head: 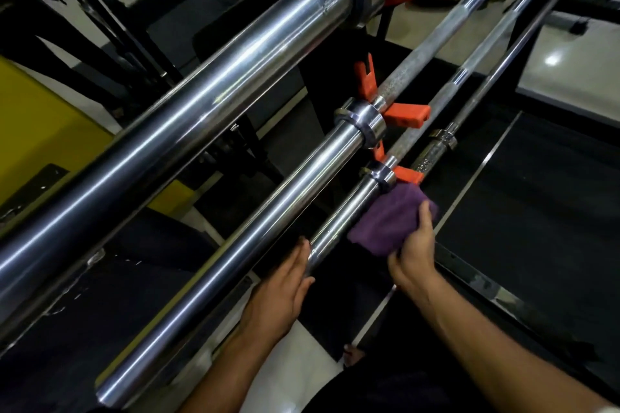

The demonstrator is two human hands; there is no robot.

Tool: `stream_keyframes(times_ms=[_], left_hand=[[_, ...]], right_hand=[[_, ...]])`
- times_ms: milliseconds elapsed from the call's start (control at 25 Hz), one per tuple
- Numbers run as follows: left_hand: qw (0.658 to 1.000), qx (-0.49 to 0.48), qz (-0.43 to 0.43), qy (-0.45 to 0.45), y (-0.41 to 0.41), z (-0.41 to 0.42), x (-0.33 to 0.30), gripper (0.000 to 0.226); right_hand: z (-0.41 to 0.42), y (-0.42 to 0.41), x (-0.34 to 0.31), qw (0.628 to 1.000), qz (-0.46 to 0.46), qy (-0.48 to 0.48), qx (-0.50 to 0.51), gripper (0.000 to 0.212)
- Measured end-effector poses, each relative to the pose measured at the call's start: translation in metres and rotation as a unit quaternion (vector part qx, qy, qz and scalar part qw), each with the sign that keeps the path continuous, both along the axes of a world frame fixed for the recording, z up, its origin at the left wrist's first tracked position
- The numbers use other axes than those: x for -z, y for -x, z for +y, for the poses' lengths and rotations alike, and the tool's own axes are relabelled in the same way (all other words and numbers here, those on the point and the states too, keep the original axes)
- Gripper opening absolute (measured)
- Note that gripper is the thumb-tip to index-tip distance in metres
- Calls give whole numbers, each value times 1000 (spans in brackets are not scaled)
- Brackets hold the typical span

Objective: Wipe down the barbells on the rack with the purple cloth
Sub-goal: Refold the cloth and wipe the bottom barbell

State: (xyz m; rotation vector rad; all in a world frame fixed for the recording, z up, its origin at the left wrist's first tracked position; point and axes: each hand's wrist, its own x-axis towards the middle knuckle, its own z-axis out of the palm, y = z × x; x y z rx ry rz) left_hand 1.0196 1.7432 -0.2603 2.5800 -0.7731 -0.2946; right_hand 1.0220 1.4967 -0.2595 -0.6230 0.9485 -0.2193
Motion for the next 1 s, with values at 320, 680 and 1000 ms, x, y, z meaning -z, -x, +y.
stream_keyframes(times_ms=[320, 680, 1000], left_hand=[[1000, -2, -4, -2, 0, 0, 0, 64], [1000, -11, 2, -22, 0, 0, 0, 65], [995, -49, 67, 58, 4, -15, -28, 67]], right_hand=[[7, -73, 8, 993, -17, -64, 100, 44], [-21, 19, -2, 993, -73, -34, -81, 48], [-44, 57, -43, 926, -71, 112, -353, 58]])
